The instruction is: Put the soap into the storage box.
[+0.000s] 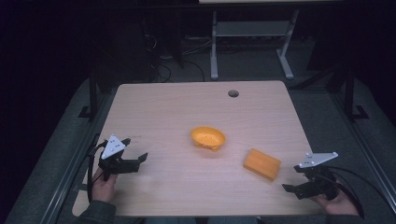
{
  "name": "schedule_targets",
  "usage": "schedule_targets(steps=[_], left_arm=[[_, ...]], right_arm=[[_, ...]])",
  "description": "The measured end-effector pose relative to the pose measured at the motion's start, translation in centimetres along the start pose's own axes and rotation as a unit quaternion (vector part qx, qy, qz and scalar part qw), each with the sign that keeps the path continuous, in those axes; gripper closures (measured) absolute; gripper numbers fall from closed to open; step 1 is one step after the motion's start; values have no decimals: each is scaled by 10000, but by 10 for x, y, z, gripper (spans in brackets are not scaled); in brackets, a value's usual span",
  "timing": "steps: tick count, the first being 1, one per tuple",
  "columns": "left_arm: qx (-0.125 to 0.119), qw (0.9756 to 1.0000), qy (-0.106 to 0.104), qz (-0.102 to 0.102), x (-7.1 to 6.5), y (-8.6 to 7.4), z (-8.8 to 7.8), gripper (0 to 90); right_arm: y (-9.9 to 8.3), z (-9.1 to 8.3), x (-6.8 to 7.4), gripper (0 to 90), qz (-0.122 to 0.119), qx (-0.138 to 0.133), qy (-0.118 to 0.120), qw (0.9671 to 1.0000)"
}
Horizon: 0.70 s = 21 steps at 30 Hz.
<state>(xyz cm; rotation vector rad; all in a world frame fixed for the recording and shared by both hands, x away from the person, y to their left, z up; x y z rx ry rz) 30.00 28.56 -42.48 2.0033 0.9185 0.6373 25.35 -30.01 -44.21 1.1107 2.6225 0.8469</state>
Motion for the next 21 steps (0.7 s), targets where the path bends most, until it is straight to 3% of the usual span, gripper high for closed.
schedule_targets(steps=[9,17,21], left_arm=[[-25,10000,-34,-14,0,0,0,134],[-33,10000,-24,-34,0,0,0,134],[-38,10000,-26,-35,0,0,0,134]], right_arm=[[29,4,0,143,-238,174,9,9996],[45,8,-2,143,-359,243,26,9991],[59,13,0,143,-533,292,49,9981]])
Point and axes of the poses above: each handheld gripper's, and its own axes: z roughly forward along the jaws, y roughly out of its top, x roughly to its left, the point moved 1 cm from there along z, roughly forward along the jaws, and after that the axes turned 2 degrees about x, right-handed, at the moved point
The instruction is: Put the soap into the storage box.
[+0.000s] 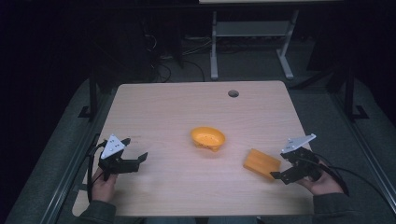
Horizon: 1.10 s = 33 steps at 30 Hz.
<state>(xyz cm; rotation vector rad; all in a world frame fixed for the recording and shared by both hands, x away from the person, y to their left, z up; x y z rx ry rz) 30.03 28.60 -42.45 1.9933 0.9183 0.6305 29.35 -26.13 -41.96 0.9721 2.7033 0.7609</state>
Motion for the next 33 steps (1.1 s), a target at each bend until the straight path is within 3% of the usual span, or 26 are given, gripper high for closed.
schedule_targets(steps=[19,33], left_arm=[[-36,10000,-4,-43,1,0,-1,134],[-65,10000,-14,-55,1,0,-1,134]], right_arm=[[35,32,-1,143,-225,387,187,9988],[42,58,-4,143,-321,864,210,9955]])
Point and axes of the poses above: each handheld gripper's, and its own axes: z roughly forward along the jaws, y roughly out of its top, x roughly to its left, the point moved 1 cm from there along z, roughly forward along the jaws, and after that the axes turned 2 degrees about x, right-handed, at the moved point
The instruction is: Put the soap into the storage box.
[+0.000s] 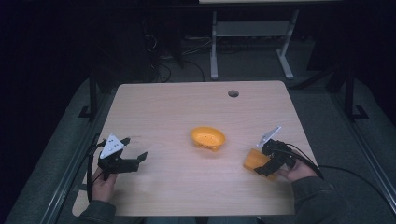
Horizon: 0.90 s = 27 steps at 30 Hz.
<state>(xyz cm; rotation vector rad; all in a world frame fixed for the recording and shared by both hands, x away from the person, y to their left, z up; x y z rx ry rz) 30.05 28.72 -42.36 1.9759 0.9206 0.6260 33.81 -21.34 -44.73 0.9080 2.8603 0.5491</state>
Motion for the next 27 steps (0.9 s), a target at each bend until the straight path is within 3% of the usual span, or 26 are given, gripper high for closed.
schedule_targets(steps=[8,22,27], left_arm=[[-18,10000,7,-4,0,0,0,134],[-28,10000,10,-14,0,0,0,134],[-20,10000,7,-23,1,0,-1,134]], right_arm=[[0,7,-2,153,62,88,91,9999],[1,9,1,204,-175,114,14,9998],[3,6,2,206,-199,-22,133,9997]])
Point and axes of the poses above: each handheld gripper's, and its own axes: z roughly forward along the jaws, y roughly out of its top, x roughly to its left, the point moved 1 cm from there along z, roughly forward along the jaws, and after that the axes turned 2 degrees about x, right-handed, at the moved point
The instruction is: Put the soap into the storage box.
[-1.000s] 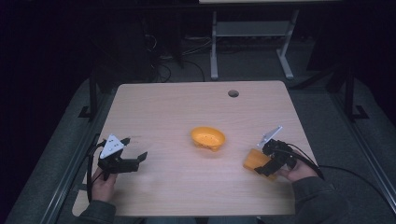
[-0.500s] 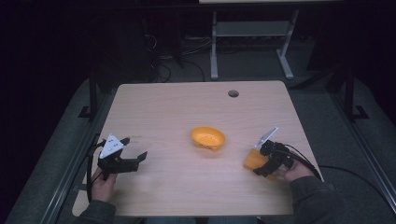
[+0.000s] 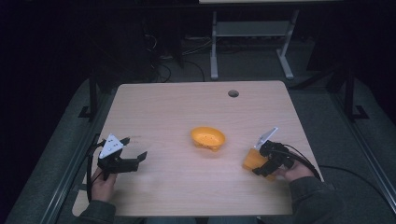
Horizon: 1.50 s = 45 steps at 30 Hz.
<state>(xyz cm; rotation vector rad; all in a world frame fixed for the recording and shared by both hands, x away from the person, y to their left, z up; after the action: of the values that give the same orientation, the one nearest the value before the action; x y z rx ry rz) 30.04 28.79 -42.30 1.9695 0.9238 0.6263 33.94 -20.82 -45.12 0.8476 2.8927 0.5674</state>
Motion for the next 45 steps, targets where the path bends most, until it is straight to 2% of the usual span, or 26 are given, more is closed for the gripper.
schedule_targets(steps=[22,45], left_arm=[[-5,10000,8,-20,1,0,-1,134],[-3,10000,8,-36,2,0,-1,134]], right_arm=[[39,-22,0,206,-278,-199,-75,9994],[72,-33,-1,206,-528,-268,-58,9982]])
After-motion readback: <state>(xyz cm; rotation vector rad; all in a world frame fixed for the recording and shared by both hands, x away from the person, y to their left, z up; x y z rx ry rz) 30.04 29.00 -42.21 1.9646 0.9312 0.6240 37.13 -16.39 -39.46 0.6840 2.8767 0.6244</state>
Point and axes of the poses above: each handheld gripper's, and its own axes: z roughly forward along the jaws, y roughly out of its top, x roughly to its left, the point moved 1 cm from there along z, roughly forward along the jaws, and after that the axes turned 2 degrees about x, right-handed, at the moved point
